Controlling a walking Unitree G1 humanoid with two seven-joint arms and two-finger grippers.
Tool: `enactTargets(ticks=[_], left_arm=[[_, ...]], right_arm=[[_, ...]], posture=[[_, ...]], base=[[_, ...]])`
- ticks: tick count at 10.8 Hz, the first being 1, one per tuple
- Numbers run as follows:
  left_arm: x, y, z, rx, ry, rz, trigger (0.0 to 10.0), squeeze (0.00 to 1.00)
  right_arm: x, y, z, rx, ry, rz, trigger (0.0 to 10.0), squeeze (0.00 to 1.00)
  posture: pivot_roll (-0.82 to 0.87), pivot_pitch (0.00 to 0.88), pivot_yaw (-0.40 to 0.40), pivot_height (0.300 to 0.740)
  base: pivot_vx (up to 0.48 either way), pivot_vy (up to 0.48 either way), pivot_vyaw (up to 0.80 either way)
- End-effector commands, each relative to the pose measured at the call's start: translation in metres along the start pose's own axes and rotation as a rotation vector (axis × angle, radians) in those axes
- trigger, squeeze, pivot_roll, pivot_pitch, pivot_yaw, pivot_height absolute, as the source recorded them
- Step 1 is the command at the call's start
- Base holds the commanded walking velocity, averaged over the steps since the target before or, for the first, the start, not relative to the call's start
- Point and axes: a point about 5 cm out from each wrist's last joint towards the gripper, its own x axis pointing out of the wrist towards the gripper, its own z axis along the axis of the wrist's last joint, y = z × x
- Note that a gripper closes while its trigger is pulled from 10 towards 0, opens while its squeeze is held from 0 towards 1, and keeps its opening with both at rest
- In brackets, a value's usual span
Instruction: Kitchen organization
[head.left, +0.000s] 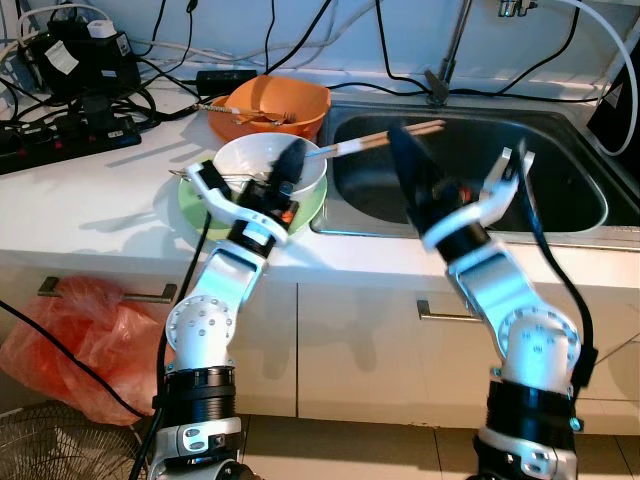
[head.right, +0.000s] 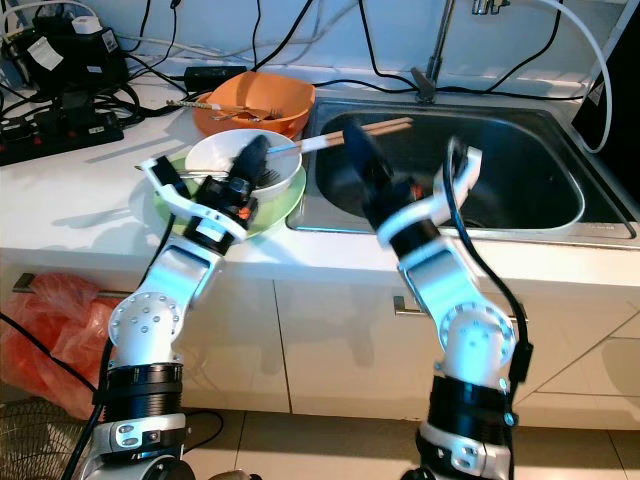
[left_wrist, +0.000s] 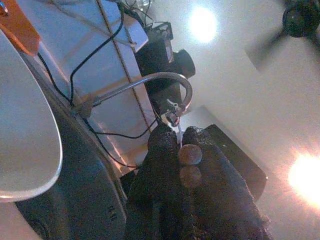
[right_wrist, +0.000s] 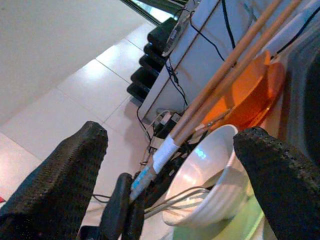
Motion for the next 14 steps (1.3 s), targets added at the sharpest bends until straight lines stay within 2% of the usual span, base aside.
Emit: enactTargets(ticks=[1, 3, 5, 6, 7, 8, 10, 14], left_arm=[[0.009, -0.009, -0.009, -0.041, 0.036, -0.037, 0.0, 0.00], [0.008, -0.009, -0.021, -0.068, 0.096, -0.035, 0.0, 0.00], [0.008, -0.008, -0.024, -0.092, 0.115, -0.026, 0.0, 0.00], [0.007, -0.008, -0.024, -0.094, 0.122, -0.025, 0.0, 0.00], [0.006, -0.007, -0.024, -0.096, 0.124, -0.020, 0.0, 0.00], [0.005, -0.007, -0.024, -0.101, 0.132, -0.018, 0.0, 0.00], [0.003, -0.005, -0.024, -0.112, 0.140, -0.008, 0.0, 0.00], [0.003, 0.000, -0.027, -0.147, 0.145, 0.027, 0.0, 0.00]], right_arm=[[0.000, -0.001, -0.002, -0.010, 0.016, -0.005, 10.0, 0.00], [0.006, -0.005, -0.004, -0.015, 0.017, -0.010, 10.0, 0.00], [0.015, -0.008, -0.004, -0.028, 0.014, -0.007, 10.0, 0.00], [0.019, -0.009, -0.001, -0.037, 0.002, 0.001, 8.5, 0.00], [0.023, -0.009, 0.004, -0.046, -0.018, 0.002, 2.3, 0.00], [0.026, -0.010, 0.011, -0.053, -0.046, -0.001, 0.0, 0.00], [0.026, -0.011, 0.021, -0.063, -0.081, 0.000, 0.0, 0.00], [0.024, -0.009, 0.022, -0.053, -0.090, 0.003, 0.0, 0.00]], posture=[[0.03, 0.024, -0.002, 0.740], [0.04, 0.022, 0.000, 0.740], [0.05, 0.023, 0.000, 0.740], [0.05, 0.024, 0.000, 0.740], [0.05, 0.024, 0.001, 0.740], [0.05, 0.024, 0.001, 0.740], [0.05, 0.028, 0.004, 0.740], [0.04, 0.032, 0.005, 0.740]], base=[[0.000, 0.000, 0.00], [0.000, 0.000, 0.00], [0.000, 0.000, 0.00], [0.000, 0.000, 0.00], [0.000, 0.000, 0.00], [0.000, 0.000, 0.00], [0.000, 0.000, 0.00], [0.000, 0.000, 0.00]])
